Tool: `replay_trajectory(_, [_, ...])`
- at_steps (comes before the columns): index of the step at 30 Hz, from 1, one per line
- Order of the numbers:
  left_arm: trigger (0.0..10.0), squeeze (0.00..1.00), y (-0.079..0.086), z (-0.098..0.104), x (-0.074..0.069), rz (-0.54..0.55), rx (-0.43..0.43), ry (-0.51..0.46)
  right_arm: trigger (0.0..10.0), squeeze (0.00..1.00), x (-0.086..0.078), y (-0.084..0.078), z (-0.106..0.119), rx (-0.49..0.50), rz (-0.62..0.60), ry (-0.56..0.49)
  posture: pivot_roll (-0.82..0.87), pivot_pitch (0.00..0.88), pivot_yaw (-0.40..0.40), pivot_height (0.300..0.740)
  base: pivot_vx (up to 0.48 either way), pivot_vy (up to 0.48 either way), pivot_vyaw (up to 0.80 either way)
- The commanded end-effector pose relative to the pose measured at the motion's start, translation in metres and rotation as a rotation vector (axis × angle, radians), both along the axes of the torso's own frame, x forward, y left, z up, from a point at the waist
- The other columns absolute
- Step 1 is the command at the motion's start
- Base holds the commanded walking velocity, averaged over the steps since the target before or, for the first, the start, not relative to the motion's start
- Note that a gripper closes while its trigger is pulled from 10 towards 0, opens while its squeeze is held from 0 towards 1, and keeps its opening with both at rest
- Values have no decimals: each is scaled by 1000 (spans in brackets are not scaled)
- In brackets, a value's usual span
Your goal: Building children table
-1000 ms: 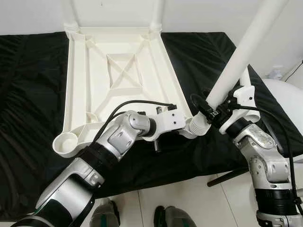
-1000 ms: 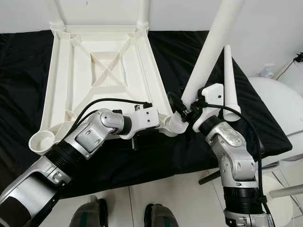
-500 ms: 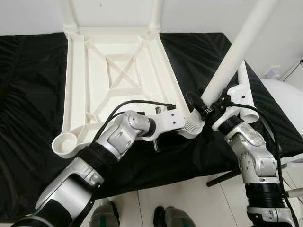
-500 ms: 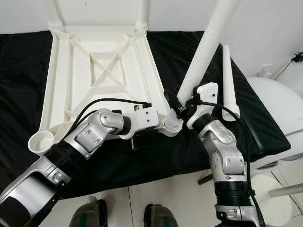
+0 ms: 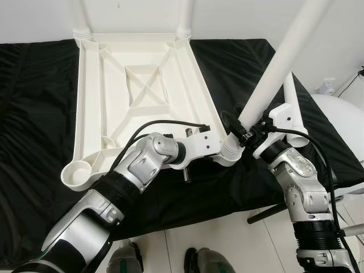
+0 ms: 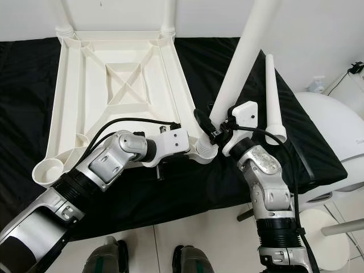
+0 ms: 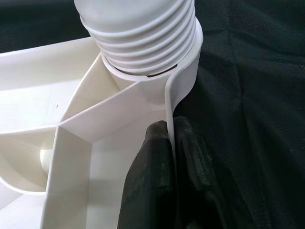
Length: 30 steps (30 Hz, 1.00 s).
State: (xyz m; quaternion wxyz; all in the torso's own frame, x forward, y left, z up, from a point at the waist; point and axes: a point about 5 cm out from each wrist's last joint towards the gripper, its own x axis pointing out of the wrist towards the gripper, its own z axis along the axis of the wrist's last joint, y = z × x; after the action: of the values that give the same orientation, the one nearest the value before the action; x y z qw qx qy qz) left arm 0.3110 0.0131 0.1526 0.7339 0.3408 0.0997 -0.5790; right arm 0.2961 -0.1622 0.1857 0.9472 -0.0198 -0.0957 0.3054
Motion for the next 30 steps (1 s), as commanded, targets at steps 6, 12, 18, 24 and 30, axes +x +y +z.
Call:
replay_trajectory(6, [10000,0,10,-5,6,59,46,-9,10000,0,-5,2,-29,-62,41,115,2,112,-63,740,0,0,0])
replay_trajectory(12, [10000,0,11,-4,6,60,47,-11,10000,0,-8,1,-36,-55,48,136,3,114,-62,740,0,0,0])
replay_trajectory(18, [10000,0,11,-4,6,58,48,-12,10000,0,-11,-4,-48,-36,15,174,2,114,-58,740,0,0,0])
replay_trajectory(24, [10000,0,11,-3,6,54,47,-13,10000,0,-12,-10,-59,-23,-30,205,0,114,-55,740,0,0,0])
replay_trajectory(30, [10000,0,11,-3,6,50,47,-15,10000,0,-11,-13,-63,2,-55,218,2,113,-55,740,0,0,0])
